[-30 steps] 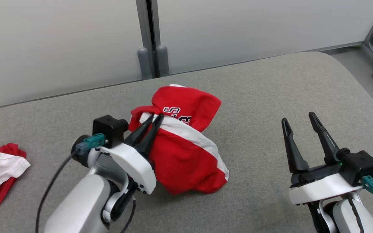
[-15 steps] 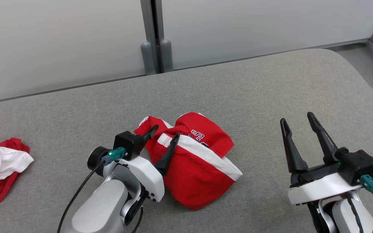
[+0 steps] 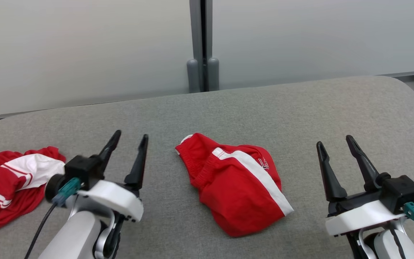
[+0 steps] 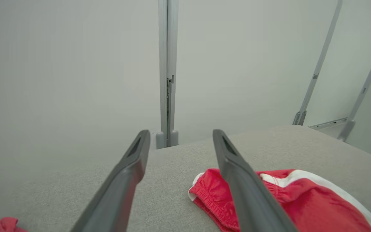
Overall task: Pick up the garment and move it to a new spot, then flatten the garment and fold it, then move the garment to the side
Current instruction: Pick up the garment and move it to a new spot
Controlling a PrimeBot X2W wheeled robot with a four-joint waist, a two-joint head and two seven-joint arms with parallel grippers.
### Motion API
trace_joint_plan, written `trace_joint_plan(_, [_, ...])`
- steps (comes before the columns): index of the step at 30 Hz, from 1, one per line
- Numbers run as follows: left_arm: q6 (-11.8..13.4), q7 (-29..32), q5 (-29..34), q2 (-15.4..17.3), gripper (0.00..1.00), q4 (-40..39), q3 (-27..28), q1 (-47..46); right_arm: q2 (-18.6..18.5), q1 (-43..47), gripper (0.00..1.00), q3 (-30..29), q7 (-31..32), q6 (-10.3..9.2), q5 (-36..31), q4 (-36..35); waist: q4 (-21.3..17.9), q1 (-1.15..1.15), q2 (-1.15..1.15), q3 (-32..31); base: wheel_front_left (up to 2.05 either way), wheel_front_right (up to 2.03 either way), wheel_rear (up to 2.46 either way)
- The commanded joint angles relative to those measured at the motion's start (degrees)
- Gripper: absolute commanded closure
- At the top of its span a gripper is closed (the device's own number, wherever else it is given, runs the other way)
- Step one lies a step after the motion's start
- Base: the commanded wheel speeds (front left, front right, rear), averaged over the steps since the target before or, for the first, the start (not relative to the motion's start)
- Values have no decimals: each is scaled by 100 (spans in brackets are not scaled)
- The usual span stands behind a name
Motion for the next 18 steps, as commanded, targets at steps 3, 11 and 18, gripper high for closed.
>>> trace_joint_plan(3, [313,-65,-49,180,0,-388,311,436,-83,132,0,-120,-29,9,16,-56,147,0,0,-47,0,0,0])
trace_joint_plan(11, [791,-96,14,196,0,-1407,1132,1451,-19,376,0,-366,-29,9,192,-175,213,0,0,-78,0,0,0])
trace_joint_plan(18, [752,-96,318,9,0,-1955,1479,2124,14,443,0,-379,-29,9,254,-239,232,0,0,-66,0,0,0])
